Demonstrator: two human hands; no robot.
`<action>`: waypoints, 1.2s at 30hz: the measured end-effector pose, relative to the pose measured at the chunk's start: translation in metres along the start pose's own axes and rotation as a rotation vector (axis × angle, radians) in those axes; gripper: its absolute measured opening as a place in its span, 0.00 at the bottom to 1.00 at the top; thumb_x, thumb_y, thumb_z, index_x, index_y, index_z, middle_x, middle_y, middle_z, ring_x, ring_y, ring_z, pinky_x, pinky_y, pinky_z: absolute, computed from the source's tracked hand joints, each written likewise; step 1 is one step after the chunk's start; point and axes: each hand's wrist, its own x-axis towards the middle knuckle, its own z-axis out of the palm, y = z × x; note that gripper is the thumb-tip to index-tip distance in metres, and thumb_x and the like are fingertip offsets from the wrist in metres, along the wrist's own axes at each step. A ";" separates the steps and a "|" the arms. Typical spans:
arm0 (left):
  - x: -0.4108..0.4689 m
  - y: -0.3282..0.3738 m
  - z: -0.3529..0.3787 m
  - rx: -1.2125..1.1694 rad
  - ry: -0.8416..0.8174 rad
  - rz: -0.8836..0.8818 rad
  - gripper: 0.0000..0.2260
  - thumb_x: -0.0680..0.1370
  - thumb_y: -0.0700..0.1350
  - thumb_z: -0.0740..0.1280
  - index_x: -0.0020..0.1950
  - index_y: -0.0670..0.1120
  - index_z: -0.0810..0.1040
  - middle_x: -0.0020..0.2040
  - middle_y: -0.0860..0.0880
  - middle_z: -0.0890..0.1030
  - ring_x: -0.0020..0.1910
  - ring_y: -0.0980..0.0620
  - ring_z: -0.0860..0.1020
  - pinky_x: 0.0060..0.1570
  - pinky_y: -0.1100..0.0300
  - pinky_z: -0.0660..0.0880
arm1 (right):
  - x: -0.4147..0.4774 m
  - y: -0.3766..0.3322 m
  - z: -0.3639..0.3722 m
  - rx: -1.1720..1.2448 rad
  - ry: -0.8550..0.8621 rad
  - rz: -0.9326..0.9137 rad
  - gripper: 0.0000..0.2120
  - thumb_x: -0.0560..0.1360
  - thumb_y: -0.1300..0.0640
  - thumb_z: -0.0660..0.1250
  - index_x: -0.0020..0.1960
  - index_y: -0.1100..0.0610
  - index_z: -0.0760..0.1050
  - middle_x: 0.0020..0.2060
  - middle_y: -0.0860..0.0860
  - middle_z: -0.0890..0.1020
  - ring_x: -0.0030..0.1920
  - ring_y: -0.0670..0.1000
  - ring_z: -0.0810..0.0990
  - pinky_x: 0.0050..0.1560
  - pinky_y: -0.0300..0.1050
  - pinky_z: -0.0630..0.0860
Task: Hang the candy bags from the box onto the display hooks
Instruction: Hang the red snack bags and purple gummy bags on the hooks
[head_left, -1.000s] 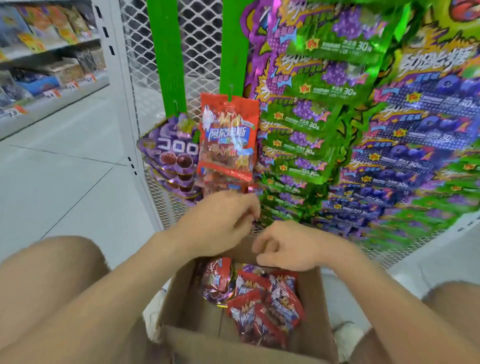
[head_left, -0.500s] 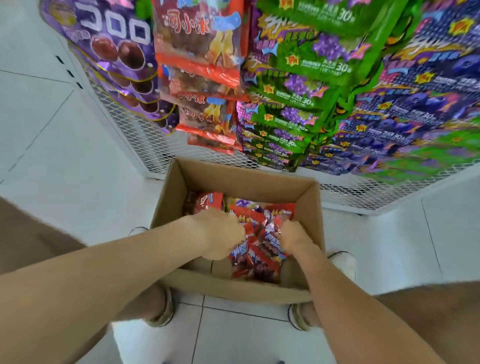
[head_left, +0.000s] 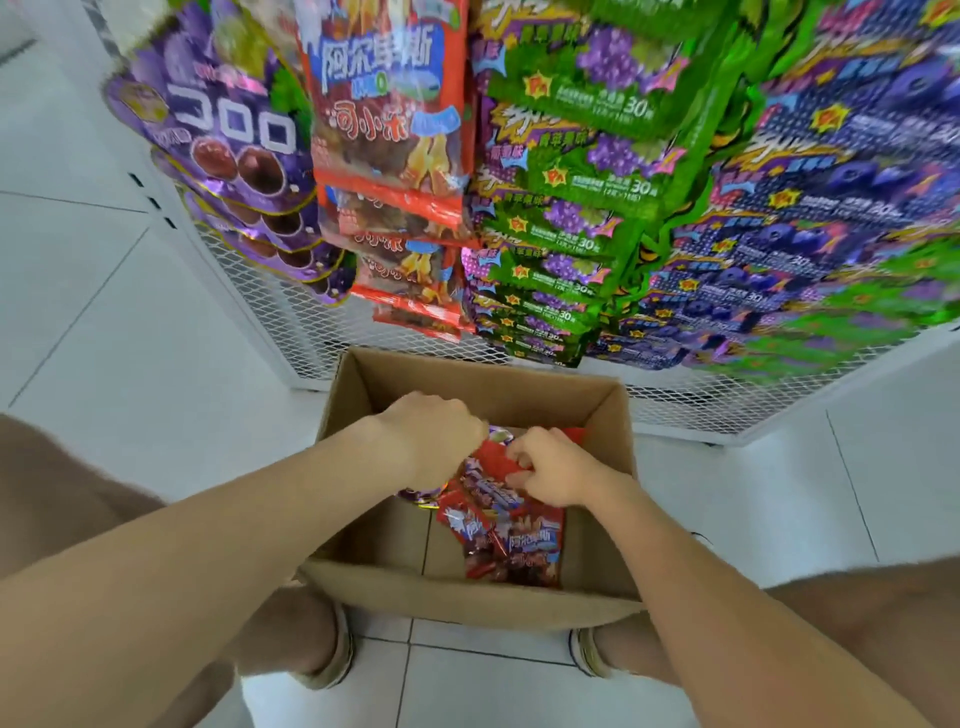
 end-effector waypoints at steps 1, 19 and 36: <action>-0.005 -0.002 -0.007 -0.050 0.008 0.001 0.16 0.84 0.44 0.64 0.71 0.46 0.71 0.61 0.43 0.78 0.58 0.39 0.81 0.48 0.47 0.76 | -0.010 -0.015 -0.018 0.008 0.006 -0.047 0.17 0.79 0.52 0.75 0.60 0.64 0.81 0.51 0.60 0.84 0.53 0.60 0.81 0.56 0.51 0.78; -0.145 -0.086 -0.157 -1.319 0.865 0.148 0.05 0.82 0.43 0.72 0.52 0.41 0.84 0.45 0.39 0.85 0.43 0.48 0.81 0.47 0.53 0.78 | -0.145 -0.165 -0.190 0.716 1.013 -0.527 0.10 0.76 0.59 0.77 0.54 0.48 0.83 0.45 0.38 0.86 0.44 0.42 0.86 0.46 0.41 0.82; -0.125 -0.111 -0.259 -1.634 1.367 -0.048 0.18 0.72 0.61 0.65 0.53 0.55 0.88 0.58 0.43 0.86 0.62 0.40 0.83 0.68 0.37 0.75 | -0.115 -0.221 -0.292 -0.042 1.605 -0.762 0.11 0.83 0.57 0.70 0.64 0.58 0.80 0.48 0.52 0.86 0.47 0.54 0.84 0.48 0.50 0.79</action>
